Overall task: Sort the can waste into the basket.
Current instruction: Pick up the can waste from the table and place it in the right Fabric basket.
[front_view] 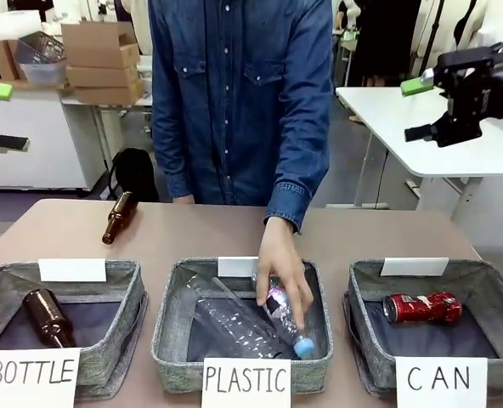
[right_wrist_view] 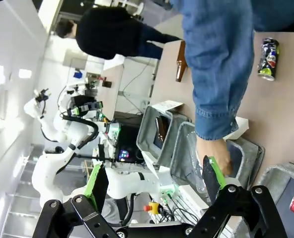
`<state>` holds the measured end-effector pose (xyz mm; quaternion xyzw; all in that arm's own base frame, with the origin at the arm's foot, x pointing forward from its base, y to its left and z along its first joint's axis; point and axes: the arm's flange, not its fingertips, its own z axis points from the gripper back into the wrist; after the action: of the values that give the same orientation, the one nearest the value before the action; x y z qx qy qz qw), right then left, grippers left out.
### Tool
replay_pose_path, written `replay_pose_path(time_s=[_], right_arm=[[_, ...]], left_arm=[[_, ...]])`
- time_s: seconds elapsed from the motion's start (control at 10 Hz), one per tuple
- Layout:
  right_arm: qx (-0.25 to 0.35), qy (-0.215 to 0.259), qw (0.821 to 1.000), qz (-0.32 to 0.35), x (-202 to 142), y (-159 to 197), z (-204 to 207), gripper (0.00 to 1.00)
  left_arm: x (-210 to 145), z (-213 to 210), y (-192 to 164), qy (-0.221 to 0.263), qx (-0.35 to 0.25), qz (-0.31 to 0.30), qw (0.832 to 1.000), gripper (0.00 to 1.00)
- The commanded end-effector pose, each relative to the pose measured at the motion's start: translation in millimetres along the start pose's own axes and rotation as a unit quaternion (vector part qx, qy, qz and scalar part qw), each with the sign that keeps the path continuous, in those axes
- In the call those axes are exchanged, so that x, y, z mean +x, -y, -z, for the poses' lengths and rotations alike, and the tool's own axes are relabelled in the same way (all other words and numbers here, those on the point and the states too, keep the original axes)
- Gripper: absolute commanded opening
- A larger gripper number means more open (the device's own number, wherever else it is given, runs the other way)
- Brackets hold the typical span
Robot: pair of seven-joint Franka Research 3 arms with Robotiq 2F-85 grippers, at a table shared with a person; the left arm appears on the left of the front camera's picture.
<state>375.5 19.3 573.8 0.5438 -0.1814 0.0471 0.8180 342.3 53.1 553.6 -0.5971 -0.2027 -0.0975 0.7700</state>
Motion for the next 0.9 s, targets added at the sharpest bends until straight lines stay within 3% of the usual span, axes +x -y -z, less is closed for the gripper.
replay_pose_path(time_s=[0.0, 0.8], right_arm=[[0.006, 0.001, 1.0, -0.007, -2.6, 2.5, -0.3, 1.0], [0.0, 0.0, 1.0, 0.0, 0.0, 0.4, -0.2, 1.0]], left_arm=[[-2.4, -10.3, -3.5, -0.004, -0.002, 0.006, 1.0, 1.0], [-2.4, -10.3, -3.5, -0.004, -0.002, 0.006, 1.0, 1.0]])
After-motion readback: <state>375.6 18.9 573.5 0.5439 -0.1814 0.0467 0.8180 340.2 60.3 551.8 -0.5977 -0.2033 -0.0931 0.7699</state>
